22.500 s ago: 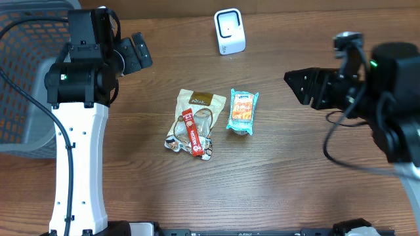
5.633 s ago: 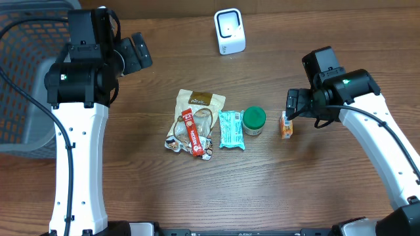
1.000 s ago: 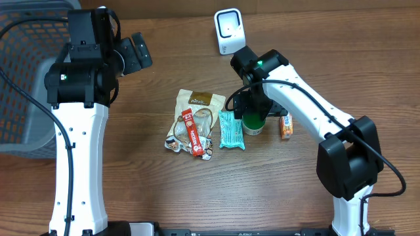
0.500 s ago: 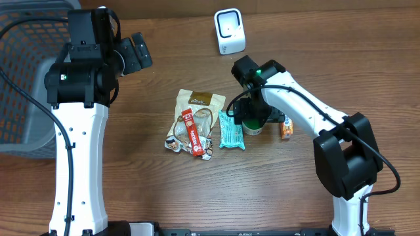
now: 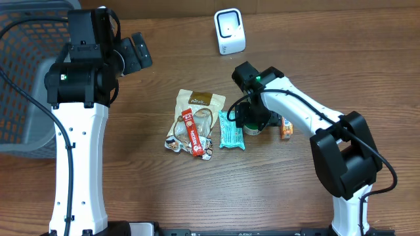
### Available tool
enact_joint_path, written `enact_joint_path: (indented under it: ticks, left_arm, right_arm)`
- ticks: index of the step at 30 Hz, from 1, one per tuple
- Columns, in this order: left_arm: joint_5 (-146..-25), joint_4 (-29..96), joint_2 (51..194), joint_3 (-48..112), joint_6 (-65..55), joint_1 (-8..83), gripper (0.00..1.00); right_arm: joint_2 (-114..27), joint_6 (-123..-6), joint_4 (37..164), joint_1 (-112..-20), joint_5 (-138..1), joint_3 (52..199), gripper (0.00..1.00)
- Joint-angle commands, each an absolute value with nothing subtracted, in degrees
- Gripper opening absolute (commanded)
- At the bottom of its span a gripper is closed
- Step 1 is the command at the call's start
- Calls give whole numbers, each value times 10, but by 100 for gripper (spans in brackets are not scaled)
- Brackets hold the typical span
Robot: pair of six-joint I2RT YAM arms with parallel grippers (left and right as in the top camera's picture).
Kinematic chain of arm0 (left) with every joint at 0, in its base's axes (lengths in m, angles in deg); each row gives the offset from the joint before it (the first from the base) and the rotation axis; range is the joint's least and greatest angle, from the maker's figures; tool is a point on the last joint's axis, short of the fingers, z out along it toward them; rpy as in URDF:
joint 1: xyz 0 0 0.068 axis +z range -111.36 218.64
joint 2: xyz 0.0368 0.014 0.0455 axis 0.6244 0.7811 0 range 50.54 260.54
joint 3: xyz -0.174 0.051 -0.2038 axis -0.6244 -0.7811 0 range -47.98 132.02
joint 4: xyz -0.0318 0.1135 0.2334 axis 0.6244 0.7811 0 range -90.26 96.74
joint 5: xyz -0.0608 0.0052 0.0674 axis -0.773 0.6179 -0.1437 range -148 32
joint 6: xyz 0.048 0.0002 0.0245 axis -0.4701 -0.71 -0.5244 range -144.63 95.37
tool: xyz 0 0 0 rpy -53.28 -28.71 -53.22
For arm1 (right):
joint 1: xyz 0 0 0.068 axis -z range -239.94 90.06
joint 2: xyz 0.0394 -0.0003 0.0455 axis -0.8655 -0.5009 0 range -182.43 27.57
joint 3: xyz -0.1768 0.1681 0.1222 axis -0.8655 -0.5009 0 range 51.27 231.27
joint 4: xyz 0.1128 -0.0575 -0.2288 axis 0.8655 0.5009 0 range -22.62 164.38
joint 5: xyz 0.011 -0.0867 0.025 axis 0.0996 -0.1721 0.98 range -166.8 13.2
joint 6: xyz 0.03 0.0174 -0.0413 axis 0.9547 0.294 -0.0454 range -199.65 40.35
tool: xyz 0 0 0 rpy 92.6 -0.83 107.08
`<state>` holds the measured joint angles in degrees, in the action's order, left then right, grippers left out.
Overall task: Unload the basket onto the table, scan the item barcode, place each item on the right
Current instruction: 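Close the right gripper on the jar and lift it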
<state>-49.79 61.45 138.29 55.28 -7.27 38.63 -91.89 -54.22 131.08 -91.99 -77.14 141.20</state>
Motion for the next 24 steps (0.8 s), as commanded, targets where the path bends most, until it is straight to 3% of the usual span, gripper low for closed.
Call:
enact_joint_path:
  ticks: [1, 5, 13, 24]
  left_arm:
    - [-497, 613, 1374, 562, -84, 386, 100]
    - [-497, 613, 1374, 562, -84, 386, 100]
    - [-497, 613, 1374, 562, -84, 386, 100]
    - [-497, 613, 1374, 562, -84, 386, 100]
  right_arm:
    - [-919, -542, 1303, -925, -772, 1409, 82]
    - [-919, -542, 1302, -925, -772, 1409, 71]
    - [-919, -542, 1302, -925, -772, 1409, 60]
    - [-874, -539, 1293, -923, -774, 1410, 52]
